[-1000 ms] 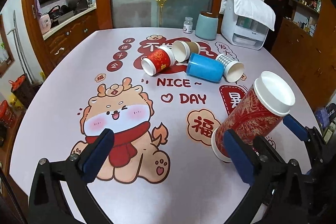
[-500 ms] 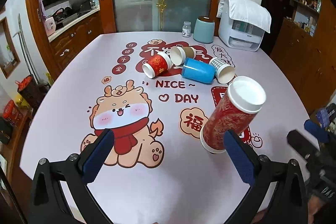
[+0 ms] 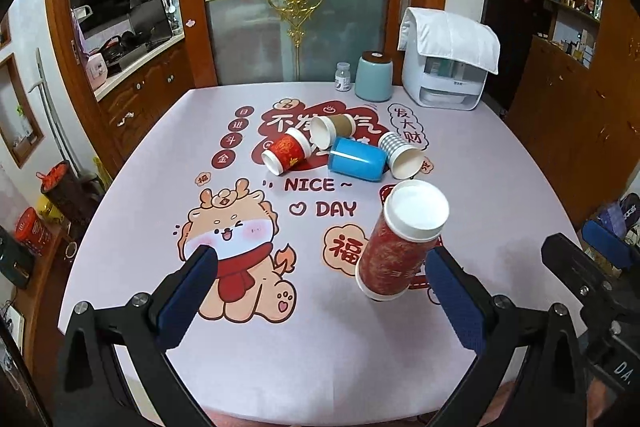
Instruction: Flip cup upside down
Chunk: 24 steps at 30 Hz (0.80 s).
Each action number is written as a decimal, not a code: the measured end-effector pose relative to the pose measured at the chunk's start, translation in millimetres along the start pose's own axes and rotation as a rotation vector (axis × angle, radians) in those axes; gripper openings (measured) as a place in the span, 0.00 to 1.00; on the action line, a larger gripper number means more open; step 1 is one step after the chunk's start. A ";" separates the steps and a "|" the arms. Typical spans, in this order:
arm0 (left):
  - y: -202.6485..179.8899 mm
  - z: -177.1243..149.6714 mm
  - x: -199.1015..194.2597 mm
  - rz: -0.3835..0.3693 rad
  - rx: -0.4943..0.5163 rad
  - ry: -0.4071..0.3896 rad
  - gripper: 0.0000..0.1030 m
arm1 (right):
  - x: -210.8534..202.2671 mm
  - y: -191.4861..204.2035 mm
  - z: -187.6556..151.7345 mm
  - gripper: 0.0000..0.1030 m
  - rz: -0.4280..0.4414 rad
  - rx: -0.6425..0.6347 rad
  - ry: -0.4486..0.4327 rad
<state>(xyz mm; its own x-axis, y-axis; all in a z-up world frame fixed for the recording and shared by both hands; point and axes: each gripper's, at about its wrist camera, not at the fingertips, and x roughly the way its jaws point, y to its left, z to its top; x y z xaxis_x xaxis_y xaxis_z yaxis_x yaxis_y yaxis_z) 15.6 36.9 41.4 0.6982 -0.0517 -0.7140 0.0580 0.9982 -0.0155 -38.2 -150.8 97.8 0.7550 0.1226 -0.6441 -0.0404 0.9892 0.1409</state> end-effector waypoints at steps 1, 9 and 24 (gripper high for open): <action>-2.8 -0.5 -1.3 0.012 0.006 -0.006 0.99 | -4.7 0.8 1.0 0.81 -0.010 -0.007 -0.011; -10.9 -3.1 0.1 0.047 0.013 -0.010 0.99 | -7.2 4.8 1.4 0.81 -0.034 -0.032 -0.017; -12.5 -4.2 -0.4 0.068 0.015 -0.011 0.99 | 9.0 3.8 2.1 0.81 -0.035 -0.024 -0.010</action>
<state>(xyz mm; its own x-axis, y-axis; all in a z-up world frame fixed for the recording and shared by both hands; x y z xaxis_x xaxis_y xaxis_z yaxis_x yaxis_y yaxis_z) 11.6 24.6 38.9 0.7086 0.0157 -0.7054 0.0206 0.9989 0.0430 -30.2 -146.1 94.1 0.7624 0.0873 -0.6411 -0.0297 0.9945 0.1002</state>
